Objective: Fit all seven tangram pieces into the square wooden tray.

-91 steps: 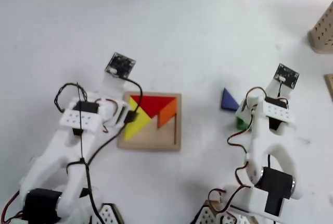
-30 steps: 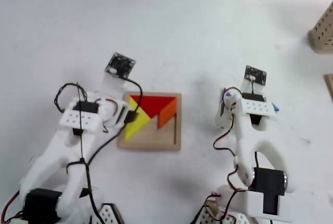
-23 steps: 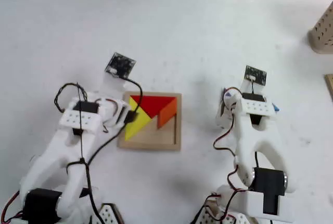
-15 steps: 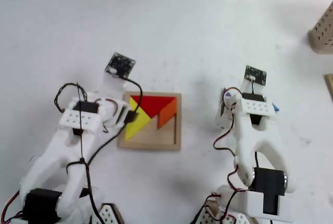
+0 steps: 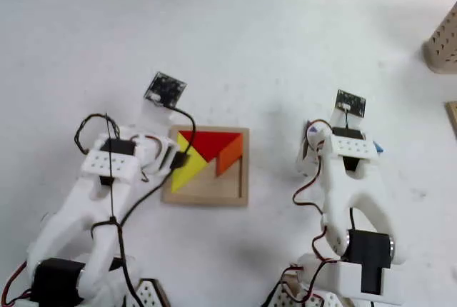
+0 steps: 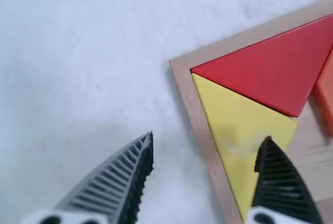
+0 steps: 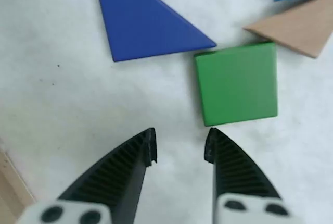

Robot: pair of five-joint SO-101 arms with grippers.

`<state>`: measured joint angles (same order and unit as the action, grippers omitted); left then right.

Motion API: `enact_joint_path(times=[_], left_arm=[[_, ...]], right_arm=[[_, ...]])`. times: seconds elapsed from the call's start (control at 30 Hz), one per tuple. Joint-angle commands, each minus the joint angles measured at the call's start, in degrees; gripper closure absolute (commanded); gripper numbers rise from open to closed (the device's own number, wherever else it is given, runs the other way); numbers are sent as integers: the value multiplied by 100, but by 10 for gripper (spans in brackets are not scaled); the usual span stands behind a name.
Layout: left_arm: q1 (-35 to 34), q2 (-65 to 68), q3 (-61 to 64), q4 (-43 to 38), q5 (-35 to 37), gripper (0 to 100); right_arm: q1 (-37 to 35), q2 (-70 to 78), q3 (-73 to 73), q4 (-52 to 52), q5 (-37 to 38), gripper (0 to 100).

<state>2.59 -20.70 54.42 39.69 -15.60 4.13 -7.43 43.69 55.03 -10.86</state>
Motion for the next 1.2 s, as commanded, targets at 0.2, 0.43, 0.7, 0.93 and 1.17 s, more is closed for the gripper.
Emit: enact_joint_path(times=[0.2,0.43,0.7,0.93,1.17], left_arm=[[84,-4,-26,9,62,687],[198,-4,-18,9,53,688],[1112,-13,-70,18,97,946],[2633,13,-316,-9,-659,859],[2721,778,-1020,0,-765,734]], right_arm=[[-374,-84,-211,330,440,844],[-558,-84,-220,409,712,844],[303,-75,-563,400,712,844],[892,-40,-703,391,703,844],[901,-48,-703,391,712,844]])
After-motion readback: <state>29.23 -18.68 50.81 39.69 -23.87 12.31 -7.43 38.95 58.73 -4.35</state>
